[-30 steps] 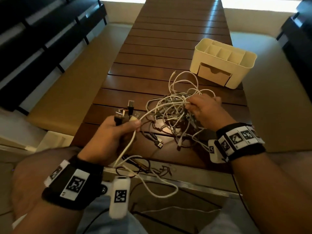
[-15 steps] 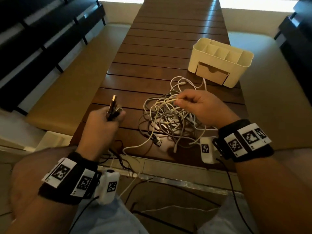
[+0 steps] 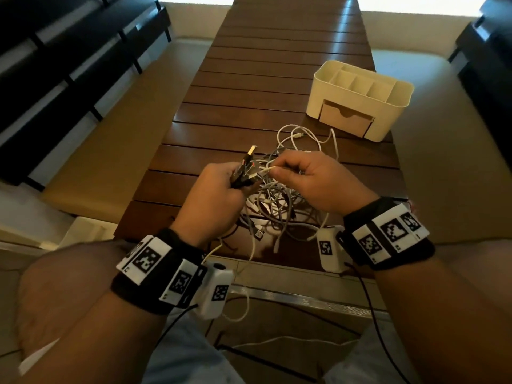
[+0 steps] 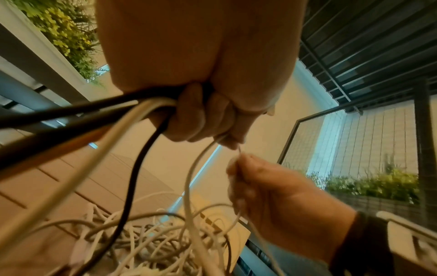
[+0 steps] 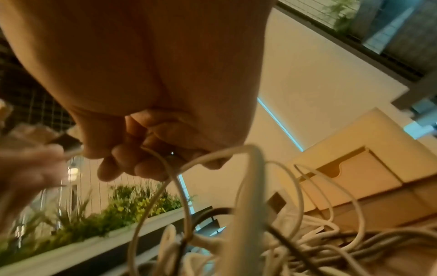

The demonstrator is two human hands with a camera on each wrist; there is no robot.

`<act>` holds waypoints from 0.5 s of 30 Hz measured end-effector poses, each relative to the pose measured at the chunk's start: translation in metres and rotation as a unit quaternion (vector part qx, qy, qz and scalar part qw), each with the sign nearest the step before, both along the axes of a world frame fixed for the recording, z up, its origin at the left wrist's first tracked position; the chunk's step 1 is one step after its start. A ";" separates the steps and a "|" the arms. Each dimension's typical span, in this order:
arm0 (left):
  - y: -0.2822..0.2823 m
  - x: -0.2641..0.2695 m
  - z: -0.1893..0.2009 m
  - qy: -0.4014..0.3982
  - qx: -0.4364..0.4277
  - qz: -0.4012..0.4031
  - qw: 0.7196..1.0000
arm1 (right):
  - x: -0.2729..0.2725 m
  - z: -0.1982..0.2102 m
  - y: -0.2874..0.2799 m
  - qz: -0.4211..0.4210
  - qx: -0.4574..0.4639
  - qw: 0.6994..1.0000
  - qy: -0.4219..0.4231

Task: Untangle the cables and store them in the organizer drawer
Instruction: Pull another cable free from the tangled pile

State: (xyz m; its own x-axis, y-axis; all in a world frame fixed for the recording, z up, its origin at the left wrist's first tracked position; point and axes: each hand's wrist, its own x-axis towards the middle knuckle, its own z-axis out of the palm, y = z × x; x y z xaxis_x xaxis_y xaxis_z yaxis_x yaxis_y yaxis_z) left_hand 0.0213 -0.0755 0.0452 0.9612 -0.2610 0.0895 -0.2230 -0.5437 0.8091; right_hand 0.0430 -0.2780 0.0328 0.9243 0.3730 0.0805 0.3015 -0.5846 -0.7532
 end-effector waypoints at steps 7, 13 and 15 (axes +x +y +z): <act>0.019 0.000 0.011 -0.014 -0.040 0.060 0.997 | 0.016 -0.020 -0.012 -0.069 -0.248 0.965 0.041; 0.030 0.003 0.002 0.028 -0.048 0.080 0.995 | 0.006 0.008 -0.019 -0.038 -0.129 0.985 0.111; 0.031 0.002 0.001 0.052 -0.052 0.067 0.995 | 0.003 0.020 -0.022 0.007 -0.120 0.983 0.138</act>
